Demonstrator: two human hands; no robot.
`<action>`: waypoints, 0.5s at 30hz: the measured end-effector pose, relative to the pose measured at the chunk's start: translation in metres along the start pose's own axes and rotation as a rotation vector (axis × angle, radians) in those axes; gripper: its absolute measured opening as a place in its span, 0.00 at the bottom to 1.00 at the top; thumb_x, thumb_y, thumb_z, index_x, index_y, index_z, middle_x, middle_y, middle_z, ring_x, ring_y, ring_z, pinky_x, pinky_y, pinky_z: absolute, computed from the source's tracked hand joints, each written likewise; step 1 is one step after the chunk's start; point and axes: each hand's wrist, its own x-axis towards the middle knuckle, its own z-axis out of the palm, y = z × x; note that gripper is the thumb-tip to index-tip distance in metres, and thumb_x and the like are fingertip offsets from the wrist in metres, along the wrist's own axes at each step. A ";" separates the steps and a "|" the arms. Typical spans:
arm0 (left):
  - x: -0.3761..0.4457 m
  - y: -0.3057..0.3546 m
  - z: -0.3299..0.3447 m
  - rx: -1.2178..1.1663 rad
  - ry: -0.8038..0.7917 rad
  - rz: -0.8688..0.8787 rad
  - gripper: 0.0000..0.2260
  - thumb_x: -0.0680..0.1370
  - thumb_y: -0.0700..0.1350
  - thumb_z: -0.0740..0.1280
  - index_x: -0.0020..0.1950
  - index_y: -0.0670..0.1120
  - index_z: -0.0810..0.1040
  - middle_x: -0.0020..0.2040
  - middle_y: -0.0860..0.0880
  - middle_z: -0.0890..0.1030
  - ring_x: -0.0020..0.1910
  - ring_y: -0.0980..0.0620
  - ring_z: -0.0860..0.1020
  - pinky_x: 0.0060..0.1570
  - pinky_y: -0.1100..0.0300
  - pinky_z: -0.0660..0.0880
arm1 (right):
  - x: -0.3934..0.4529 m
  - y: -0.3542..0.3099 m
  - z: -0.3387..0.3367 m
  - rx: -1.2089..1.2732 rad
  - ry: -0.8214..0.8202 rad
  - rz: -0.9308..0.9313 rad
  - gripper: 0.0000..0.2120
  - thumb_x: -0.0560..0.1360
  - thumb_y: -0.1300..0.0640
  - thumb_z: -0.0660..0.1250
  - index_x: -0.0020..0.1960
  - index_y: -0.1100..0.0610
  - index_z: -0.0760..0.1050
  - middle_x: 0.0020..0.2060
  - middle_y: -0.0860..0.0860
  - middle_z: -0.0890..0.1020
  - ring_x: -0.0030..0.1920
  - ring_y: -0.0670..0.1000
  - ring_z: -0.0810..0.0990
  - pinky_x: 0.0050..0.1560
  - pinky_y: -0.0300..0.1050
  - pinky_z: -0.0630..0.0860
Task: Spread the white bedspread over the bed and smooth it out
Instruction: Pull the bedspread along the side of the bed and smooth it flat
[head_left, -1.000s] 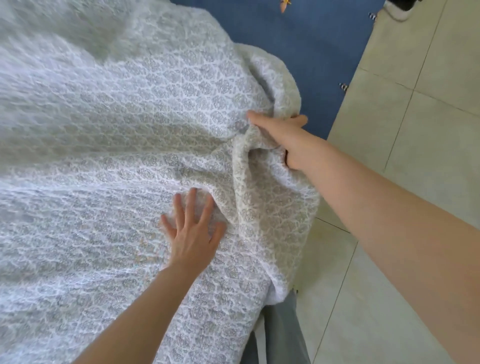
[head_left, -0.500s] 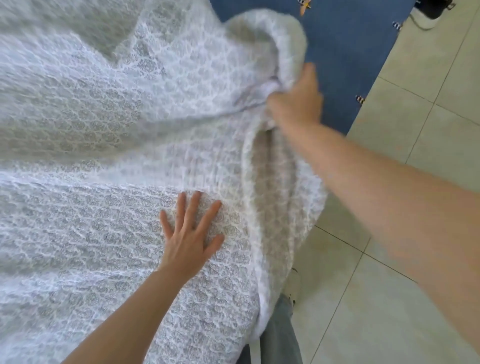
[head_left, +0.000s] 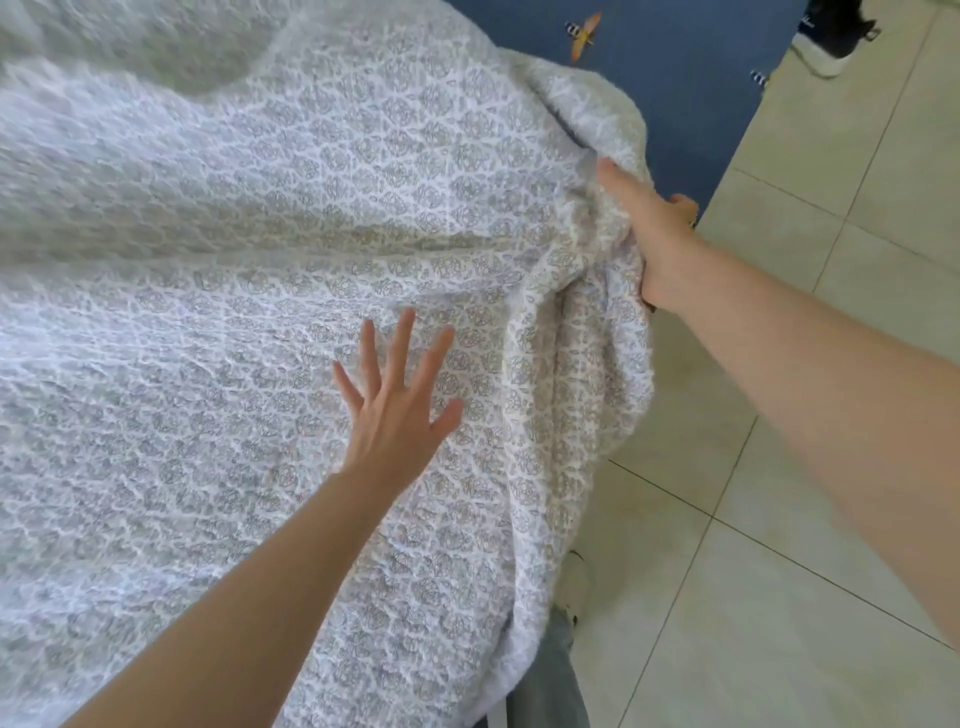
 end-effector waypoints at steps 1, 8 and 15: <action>0.012 0.005 -0.001 -0.003 -0.028 -0.007 0.34 0.78 0.66 0.55 0.79 0.64 0.42 0.81 0.51 0.36 0.77 0.36 0.35 0.65 0.28 0.34 | 0.006 -0.001 -0.011 0.000 -0.044 0.020 0.62 0.49 0.27 0.78 0.75 0.50 0.59 0.69 0.48 0.71 0.66 0.54 0.72 0.66 0.57 0.69; 0.039 0.015 0.006 0.046 -0.271 -0.057 0.36 0.73 0.76 0.48 0.75 0.70 0.34 0.78 0.52 0.28 0.73 0.36 0.26 0.63 0.21 0.36 | 0.017 0.014 -0.107 -0.079 0.302 -0.124 0.16 0.68 0.61 0.74 0.54 0.62 0.80 0.41 0.54 0.82 0.33 0.49 0.80 0.27 0.36 0.77; 0.063 0.070 -0.046 -0.242 -0.077 -0.191 0.17 0.78 0.50 0.67 0.67 0.50 0.75 0.69 0.45 0.72 0.70 0.44 0.69 0.70 0.39 0.64 | 0.023 0.024 -0.102 0.109 0.125 0.084 0.29 0.67 0.42 0.70 0.63 0.56 0.71 0.52 0.54 0.81 0.47 0.54 0.82 0.45 0.49 0.80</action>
